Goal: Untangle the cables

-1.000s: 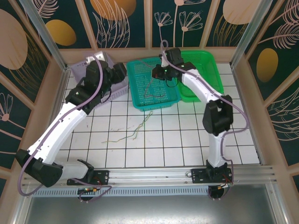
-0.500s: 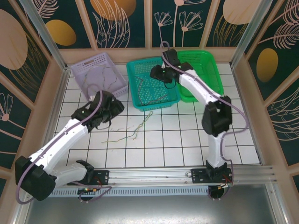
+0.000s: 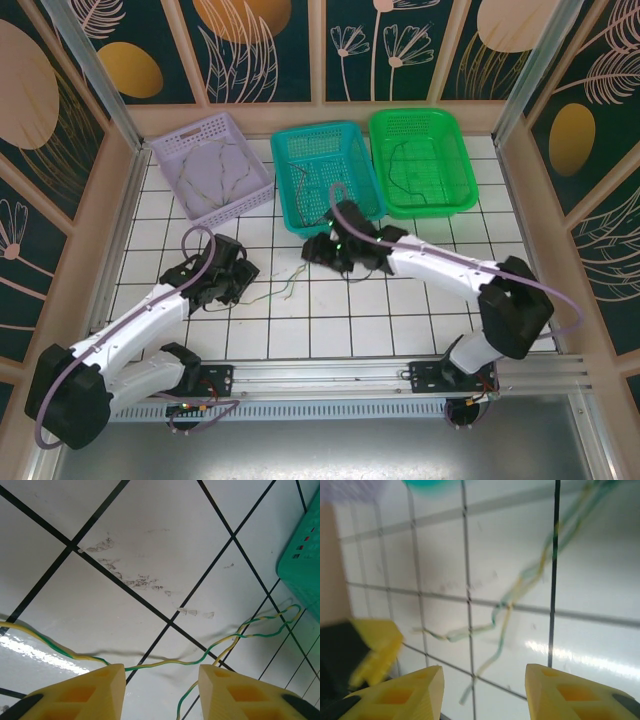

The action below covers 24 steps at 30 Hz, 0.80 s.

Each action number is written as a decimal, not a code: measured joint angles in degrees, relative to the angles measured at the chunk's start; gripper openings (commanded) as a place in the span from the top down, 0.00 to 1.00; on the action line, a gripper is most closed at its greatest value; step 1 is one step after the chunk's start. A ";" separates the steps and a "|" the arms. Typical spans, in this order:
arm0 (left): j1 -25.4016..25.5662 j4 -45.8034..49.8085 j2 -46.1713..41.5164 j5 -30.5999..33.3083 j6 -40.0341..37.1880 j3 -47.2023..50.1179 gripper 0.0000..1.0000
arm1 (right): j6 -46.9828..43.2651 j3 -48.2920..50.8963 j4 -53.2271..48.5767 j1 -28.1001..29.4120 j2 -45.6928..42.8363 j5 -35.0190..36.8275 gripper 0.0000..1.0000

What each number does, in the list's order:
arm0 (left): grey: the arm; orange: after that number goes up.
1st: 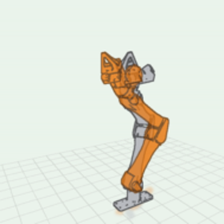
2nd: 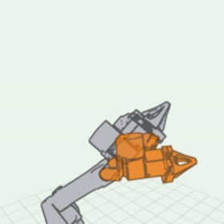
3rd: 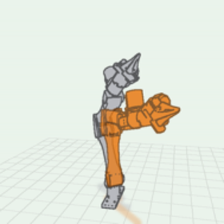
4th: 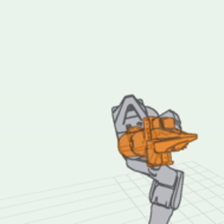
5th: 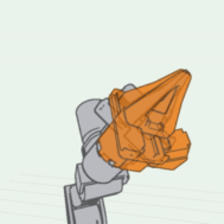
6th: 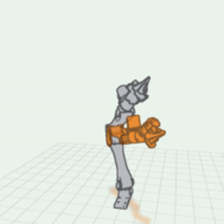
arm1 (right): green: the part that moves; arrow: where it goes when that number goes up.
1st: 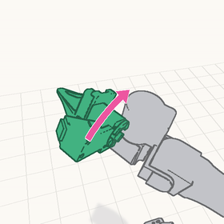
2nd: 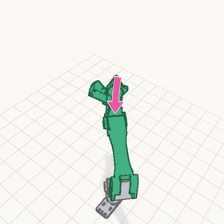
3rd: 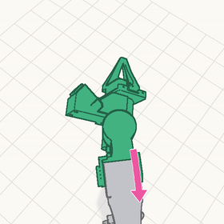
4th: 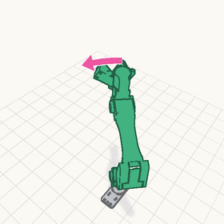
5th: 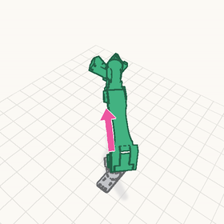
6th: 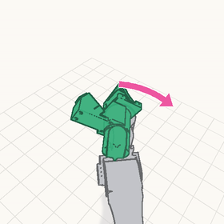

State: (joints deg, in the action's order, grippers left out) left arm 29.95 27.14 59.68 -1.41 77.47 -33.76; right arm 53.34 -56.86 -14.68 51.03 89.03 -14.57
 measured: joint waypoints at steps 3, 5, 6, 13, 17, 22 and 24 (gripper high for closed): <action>0.00 -0.35 0.11 -0.07 -0.04 0.15 0.60 | 4.07 1.40 2.08 3.06 2.93 -0.66 0.53; 0.00 -0.35 0.11 -0.07 -0.24 0.20 0.61 | 6.75 1.36 4.63 4.48 5.07 -0.76 0.53; 0.00 -0.37 0.11 -0.09 -0.33 0.20 0.61 | 7.87 1.38 5.73 4.90 5.97 -0.76 0.53; 0.00 -0.28 -0.24 -0.74 -2.08 0.20 0.61 | 16.74 1.53 12.92 5.40 11.10 1.25 0.61; 0.00 0.09 -2.08 -1.16 -2.93 0.20 0.62 | 19.93 1.53 16.33 5.40 14.32 2.36 0.73; 0.00 0.63 -3.89 -1.20 -3.89 0.20 0.63 | 22.36 1.46 16.74 5.40 17.14 3.02 0.80; 0.00 1.07 -4.33 -1.20 -4.20 0.15 0.63 | 22.58 1.33 17.25 5.40 17.31 3.41 0.86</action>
State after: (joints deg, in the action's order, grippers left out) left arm 29.95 28.21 55.35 -2.61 73.28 -33.61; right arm 75.92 -55.53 2.57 56.42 106.34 -11.16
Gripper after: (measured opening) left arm 0.372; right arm 0.187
